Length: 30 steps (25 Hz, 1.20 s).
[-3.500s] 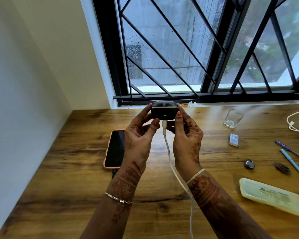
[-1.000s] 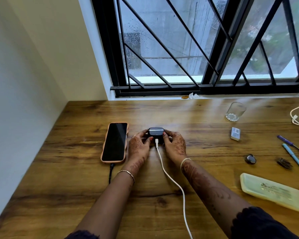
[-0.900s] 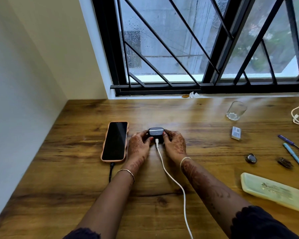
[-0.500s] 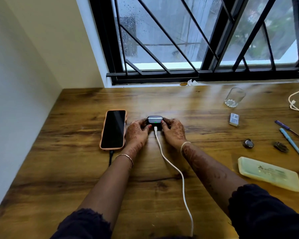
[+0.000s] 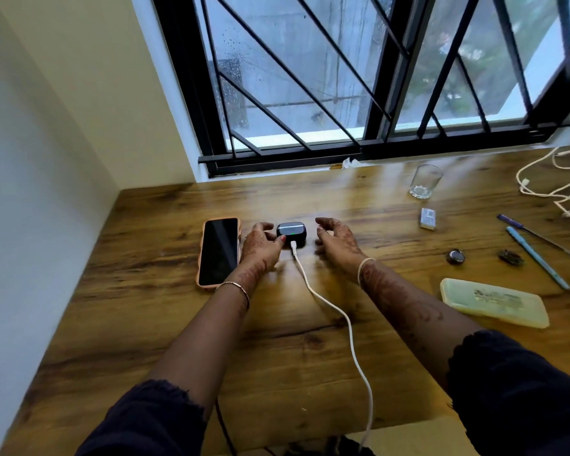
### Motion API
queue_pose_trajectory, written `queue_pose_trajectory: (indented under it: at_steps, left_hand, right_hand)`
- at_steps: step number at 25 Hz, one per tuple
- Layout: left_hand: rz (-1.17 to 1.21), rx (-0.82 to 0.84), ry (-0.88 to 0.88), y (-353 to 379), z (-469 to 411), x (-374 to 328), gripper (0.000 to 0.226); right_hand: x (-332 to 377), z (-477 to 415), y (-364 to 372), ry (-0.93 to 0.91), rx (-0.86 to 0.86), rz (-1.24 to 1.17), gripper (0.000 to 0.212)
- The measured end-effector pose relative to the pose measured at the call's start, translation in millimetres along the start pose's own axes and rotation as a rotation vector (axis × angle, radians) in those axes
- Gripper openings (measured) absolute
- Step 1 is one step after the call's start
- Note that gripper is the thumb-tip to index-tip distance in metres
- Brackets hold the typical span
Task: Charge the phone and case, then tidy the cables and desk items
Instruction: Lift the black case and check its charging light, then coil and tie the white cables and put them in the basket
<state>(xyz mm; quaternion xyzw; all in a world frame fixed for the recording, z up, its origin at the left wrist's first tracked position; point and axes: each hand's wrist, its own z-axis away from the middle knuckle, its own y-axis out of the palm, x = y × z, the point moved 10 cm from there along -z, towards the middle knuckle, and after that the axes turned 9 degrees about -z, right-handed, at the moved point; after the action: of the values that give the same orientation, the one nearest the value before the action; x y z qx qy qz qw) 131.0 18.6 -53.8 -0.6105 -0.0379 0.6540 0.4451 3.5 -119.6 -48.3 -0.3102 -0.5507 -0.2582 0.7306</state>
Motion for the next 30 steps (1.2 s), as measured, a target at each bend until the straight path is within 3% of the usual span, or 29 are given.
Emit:
queue_pose_trajectory:
  at_steps: [5, 10, 24, 30]
  left_hand:
    - [-0.024, -0.082, 0.139, 10, 18, -35, 0.022]
    - [0.039, -0.014, 0.27, 61, 54, -89, 0.019]
    - [0.238, 0.121, 0.266, 259, 155, -208, 0.018]
    - [0.218, 0.202, 0.285, 345, 185, -264, 0.015]
  right_hand:
    - [12, 29, -44, -0.092, -0.099, 0.031, 0.032]
    - [12, 46, -114, -0.123, -0.198, -0.001, 0.026]
    - [-30, 70, -343, -0.18, -0.317, -0.084, 0.021]
    - [-55, 78, -444, -0.141, -0.41, -0.051, 0.02]
